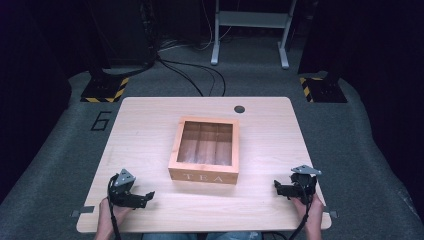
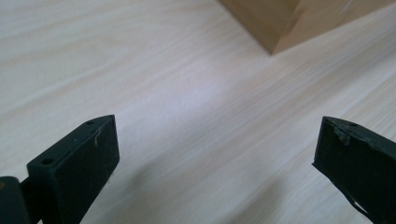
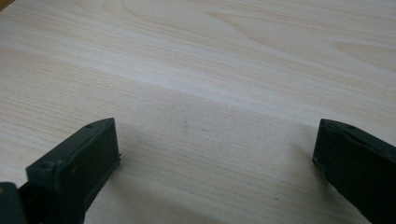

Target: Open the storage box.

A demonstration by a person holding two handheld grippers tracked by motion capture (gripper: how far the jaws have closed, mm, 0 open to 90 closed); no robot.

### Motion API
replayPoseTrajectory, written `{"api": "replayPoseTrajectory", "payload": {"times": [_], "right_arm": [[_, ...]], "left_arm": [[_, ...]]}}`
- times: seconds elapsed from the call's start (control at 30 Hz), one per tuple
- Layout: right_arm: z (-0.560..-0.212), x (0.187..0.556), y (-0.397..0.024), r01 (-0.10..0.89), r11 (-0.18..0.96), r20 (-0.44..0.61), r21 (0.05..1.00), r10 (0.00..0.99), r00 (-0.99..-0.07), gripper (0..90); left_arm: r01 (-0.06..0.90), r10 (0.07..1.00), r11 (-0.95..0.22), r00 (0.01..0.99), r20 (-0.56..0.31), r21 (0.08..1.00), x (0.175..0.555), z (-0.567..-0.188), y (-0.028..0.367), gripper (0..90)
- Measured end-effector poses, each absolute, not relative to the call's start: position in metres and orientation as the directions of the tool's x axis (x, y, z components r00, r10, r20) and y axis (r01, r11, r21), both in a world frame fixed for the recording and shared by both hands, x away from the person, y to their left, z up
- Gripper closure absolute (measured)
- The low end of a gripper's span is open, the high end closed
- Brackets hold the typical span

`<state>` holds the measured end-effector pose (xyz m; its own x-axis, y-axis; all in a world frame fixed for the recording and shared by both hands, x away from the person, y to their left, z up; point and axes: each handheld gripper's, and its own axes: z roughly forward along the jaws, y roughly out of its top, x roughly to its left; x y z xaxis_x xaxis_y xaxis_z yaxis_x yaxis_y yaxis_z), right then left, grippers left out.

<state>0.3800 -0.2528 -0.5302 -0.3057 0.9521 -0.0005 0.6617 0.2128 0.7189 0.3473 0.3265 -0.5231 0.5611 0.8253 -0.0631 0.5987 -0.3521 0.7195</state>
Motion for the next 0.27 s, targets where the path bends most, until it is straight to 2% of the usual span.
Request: {"api": "replayPoseTrajectory", "payload": {"times": [0.27], "right_arm": [[-0.5302,0.3799,-0.2528,0.662,0.213,0.000,0.719,0.952,-0.306,0.0]], "left_arm": [[0.589,0.851,-0.369,0.525,0.007,0.719,0.3440,-0.5322,0.3270,0.0]]}}
